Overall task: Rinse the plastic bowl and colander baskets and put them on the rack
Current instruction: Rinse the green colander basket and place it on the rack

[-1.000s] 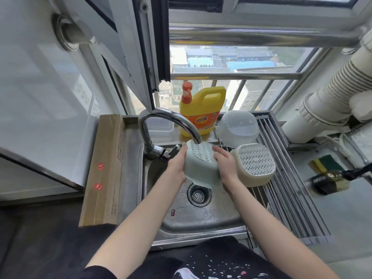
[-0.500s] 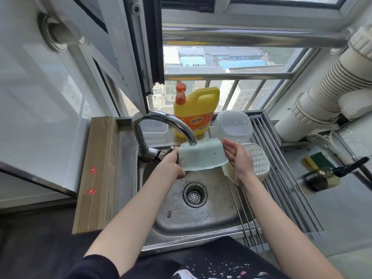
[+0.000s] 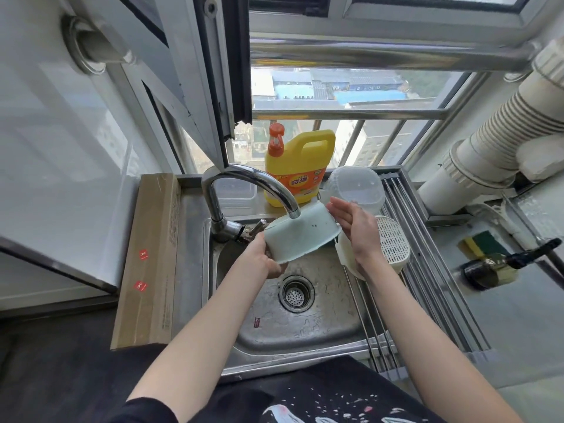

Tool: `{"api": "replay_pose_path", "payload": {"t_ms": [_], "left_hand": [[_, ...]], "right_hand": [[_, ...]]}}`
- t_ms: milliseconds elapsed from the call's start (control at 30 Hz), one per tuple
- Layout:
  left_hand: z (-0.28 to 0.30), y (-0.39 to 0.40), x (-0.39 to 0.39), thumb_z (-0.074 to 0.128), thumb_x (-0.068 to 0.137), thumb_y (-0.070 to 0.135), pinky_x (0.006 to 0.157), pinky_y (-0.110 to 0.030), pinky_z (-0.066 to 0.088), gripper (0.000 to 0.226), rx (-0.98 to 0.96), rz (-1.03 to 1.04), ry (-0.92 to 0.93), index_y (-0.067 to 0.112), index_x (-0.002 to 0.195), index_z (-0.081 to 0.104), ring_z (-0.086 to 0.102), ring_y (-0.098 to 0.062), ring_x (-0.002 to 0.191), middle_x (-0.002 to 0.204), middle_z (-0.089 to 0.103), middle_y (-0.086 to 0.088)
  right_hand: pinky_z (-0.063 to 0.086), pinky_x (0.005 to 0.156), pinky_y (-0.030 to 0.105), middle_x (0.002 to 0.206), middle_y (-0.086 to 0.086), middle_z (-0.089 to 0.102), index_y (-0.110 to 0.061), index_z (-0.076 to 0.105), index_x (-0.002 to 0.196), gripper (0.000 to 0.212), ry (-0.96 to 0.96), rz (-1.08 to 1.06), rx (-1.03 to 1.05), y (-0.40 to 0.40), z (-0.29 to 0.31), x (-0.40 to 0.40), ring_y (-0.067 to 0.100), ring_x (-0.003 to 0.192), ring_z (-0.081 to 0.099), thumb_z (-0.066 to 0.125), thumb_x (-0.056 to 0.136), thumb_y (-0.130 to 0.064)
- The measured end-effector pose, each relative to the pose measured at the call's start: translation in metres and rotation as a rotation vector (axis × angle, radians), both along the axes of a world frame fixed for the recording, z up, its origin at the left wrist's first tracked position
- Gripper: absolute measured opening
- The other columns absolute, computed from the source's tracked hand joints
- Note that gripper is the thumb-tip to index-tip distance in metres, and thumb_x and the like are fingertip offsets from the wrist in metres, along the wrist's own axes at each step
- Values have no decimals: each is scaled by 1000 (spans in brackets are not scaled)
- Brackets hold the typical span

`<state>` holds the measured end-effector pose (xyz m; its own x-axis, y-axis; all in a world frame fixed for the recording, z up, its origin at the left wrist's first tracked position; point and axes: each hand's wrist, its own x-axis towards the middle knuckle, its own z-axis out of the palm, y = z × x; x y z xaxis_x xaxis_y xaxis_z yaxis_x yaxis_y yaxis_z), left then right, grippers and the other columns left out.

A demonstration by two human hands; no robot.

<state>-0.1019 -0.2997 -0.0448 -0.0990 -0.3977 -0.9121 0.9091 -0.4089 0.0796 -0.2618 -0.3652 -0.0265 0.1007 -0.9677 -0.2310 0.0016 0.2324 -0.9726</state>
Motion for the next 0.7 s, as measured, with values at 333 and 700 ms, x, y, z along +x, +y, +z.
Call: {"api": "replay_pose_path", "payload": {"t_ms": [333,700], "left_hand": [[-11,24,-1,55,88,21,28,-31,47,25,34,98,-35,13,65,58,58,-25,29,38,60,-9],[-20,45,-1,52,89,20,31,-36,50,22,112,150,-7,9,72,59,62,-26,49,41,61,-12]], "right_hand": [[52,89,19,107,11,69,0,65,112,37,61,102,-78,9,3,25,20,102,66,32,100,-11],[52,87,18,110,18,68,7,63,115,39,64,161,-104,21,0,41,21,100,65,31,102,-11]]}}
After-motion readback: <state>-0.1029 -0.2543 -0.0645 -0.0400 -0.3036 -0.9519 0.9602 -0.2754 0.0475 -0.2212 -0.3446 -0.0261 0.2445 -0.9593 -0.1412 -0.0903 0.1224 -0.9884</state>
